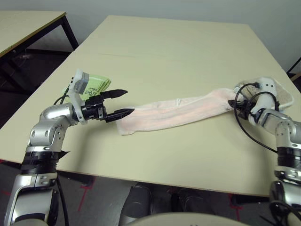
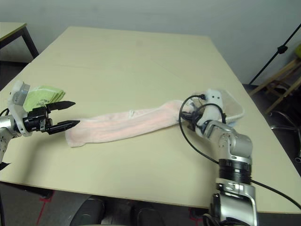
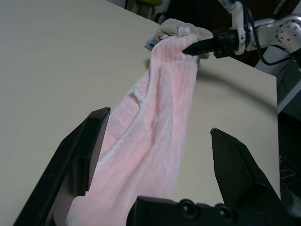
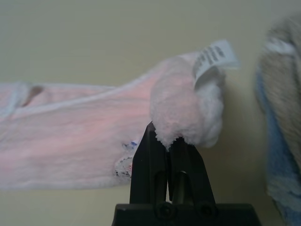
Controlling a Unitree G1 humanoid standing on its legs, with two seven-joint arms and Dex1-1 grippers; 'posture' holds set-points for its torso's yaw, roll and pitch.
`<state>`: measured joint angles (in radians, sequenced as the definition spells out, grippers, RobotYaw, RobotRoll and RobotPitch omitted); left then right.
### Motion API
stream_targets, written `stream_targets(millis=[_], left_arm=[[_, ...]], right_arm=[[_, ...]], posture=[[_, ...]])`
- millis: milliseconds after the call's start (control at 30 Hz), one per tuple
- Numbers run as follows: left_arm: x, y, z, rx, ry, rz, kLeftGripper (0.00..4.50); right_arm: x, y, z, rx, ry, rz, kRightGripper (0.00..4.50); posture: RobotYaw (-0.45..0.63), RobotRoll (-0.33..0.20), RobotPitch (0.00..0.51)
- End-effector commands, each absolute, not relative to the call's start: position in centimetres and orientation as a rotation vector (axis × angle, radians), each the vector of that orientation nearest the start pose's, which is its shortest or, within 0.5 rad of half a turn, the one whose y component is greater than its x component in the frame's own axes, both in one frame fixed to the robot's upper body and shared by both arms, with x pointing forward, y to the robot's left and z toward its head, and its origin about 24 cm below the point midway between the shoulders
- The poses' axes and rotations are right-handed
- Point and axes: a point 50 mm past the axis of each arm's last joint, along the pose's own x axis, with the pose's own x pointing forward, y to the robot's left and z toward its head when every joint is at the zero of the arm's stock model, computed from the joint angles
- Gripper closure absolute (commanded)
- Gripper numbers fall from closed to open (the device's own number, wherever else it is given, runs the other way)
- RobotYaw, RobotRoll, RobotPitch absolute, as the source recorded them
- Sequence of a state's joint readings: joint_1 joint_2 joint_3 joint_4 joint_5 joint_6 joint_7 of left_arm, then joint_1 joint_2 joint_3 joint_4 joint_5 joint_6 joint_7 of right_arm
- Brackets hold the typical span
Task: Fold the towel and set it aside.
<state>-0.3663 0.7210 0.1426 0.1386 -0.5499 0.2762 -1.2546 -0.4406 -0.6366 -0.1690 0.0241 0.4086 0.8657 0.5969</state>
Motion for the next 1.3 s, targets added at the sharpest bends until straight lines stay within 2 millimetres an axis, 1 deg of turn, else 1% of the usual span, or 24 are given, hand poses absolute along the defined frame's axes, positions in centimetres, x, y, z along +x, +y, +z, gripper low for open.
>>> stream_targets(millis=[33, 133, 233, 300, 467, 633, 733, 800, 1000, 1067, 1100, 1200, 1267, 1300], left_arm=[[28.0, 24.8, 15.7, 0.134, 0.018, -1.103, 0.00], [27.9, 24.7, 15.5, 0.133, 0.011, -1.092, 0.00], [27.8, 24.7, 15.4, 0.129, 0.009, -1.085, 0.00], [27.6, 24.7, 15.3, 0.130, 0.009, -1.075, 0.00], [27.6, 24.8, 15.1, 0.140, 0.025, -1.039, 0.00], [27.8, 24.7, 15.1, 0.147, 0.034, -1.020, 0.00], [27.9, 24.7, 15.1, 0.146, 0.043, -1.010, 0.00], [28.0, 24.7, 15.1, 0.150, 0.056, -0.996, 0.00], [28.7, 24.7, 15.0, 0.160, 0.114, -0.917, 0.00], [29.0, 24.5, 15.2, 0.172, 0.109, -0.906, 0.00], [29.2, 24.3, 15.3, 0.175, 0.110, -0.899, 0.00], [29.7, 23.4, 15.9, 0.175, 0.117, -0.878, 0.00], [30.0, 22.4, 16.5, 0.171, 0.106, -0.890, 0.00], [30.1, 21.9, 16.7, 0.167, 0.099, -0.897, 0.00]], right_arm=[[29.9, -21.9, 14.6, -0.088, 0.405, 0.636, 4.48], [29.2, -19.2, 14.3, -0.163, 0.430, 0.787, 4.48], [28.7, -17.3, 13.8, -0.178, 0.453, 0.880, 4.48], [28.5, -16.3, 13.3, -0.175, 0.467, 0.919, 4.48], [28.5, -14.7, 12.0, -0.171, 0.492, 0.949, 4.48], [28.5, -13.6, 11.0, -0.176, 0.516, 0.970, 4.48], [28.5, -13.3, 10.8, -0.203, 0.524, 0.966, 3.78], [28.5, -13.0, 11.2, -0.195, 0.512, 0.979, 3.10], [28.2, -13.0, 12.9, -0.193, 0.444, 1.061, 0.88], [28.4, -13.4, 13.9, -0.182, 0.415, 1.073, 0.18], [28.6, -13.7, 14.6, -0.165, 0.399, 1.070, 0.04], [30.0, -15.7, 17.1, -0.146, 0.334, 1.007, 0.04], [31.4, -18.0, 18.4, -0.164, 0.296, 0.897, 0.04], [31.9, -18.9, 18.8, -0.175, 0.283, 0.851, 0.04]], posture=[[0.19, 0.000, 0.062], [0.20, 0.000, 0.058], [0.21, 0.000, 0.057], [0.22, 0.000, 0.055], [0.23, 0.000, 0.054], [0.23, 0.000, 0.055], [0.23, 0.000, 0.055], [0.23, 0.000, 0.056], [0.22, 0.000, 0.055], [0.22, 0.000, 0.054], [0.21, 0.000, 0.055], [0.21, 0.000, 0.054], [0.21, 0.000, 0.054], [0.21, 0.000, 0.054]])
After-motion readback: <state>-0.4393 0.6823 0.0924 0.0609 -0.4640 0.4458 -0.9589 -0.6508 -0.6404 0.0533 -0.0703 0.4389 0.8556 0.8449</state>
